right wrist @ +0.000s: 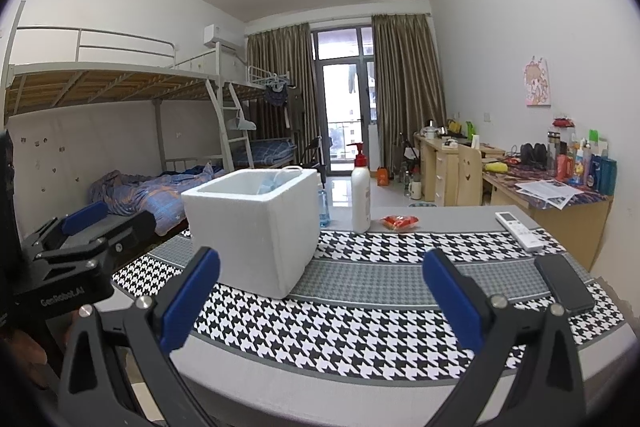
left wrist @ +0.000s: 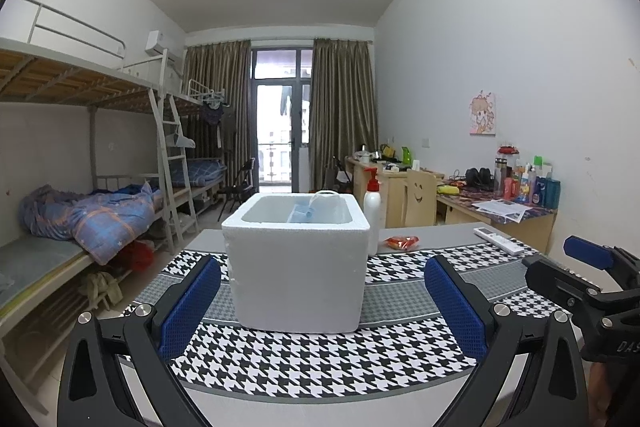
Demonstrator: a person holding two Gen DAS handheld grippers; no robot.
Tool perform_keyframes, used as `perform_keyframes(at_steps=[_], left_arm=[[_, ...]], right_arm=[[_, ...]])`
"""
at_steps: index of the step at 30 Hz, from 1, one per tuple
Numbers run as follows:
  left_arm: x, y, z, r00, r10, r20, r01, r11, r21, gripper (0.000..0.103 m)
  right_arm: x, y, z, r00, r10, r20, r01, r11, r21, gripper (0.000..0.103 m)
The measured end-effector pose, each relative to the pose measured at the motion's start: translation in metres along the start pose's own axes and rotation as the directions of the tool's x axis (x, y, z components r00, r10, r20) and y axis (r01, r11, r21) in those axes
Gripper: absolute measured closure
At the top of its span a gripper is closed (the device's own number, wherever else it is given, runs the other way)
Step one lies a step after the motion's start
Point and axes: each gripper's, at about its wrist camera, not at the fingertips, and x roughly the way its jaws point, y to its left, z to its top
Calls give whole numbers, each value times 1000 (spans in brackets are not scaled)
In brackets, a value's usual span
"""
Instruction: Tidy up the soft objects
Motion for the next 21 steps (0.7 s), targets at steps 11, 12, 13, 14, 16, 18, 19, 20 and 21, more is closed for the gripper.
perform_keyframes(at_steps=[11, 12, 13, 14, 16, 18, 19, 20, 21], left_arm=[[-4, -3, 1, 1000, 11, 7, -11, 1000, 3, 1], [-4, -4, 1, 1000, 11, 7, -11, 1000, 5, 1], [-5, -3, 0, 1000, 12, 8, -12, 1000, 7, 1], [-5, -4, 0, 1000, 12, 8, -12, 1000, 9, 1], [-6, -5, -1, 1000, 8, 5, -8, 1000, 9, 1], [-6, -6, -1, 1000, 5, 6, -5, 1000, 13, 1], [-6, -6, -1, 1000, 5, 7, -5, 1000, 14, 1], [-7, -7, -2, 1000, 2, 7, -2, 1000, 15, 1], [-7, -7, -2, 1000, -1, 8, 1, 1000, 15, 1]], right_arm=[[-5, 3, -3, 1000, 10, 5, -10, 1000, -6, 1], [-6, 3, -3, 1000, 10, 7, -10, 1000, -7, 1], [-6, 2, -3, 1000, 9, 8, -9, 1000, -6, 1], [-6, 2, -3, 1000, 10, 9, -10, 1000, -4, 1], [-6, 2, -3, 1000, 13, 8, -13, 1000, -6, 1], [-6, 2, -3, 1000, 11, 9, -10, 1000, -9, 1], [-6, 1, -4, 1000, 12, 7, -12, 1000, -9, 1], [-6, 2, -4, 1000, 12, 7, -12, 1000, -10, 1], [-6, 2, -4, 1000, 12, 7, -12, 1000, -11, 1]])
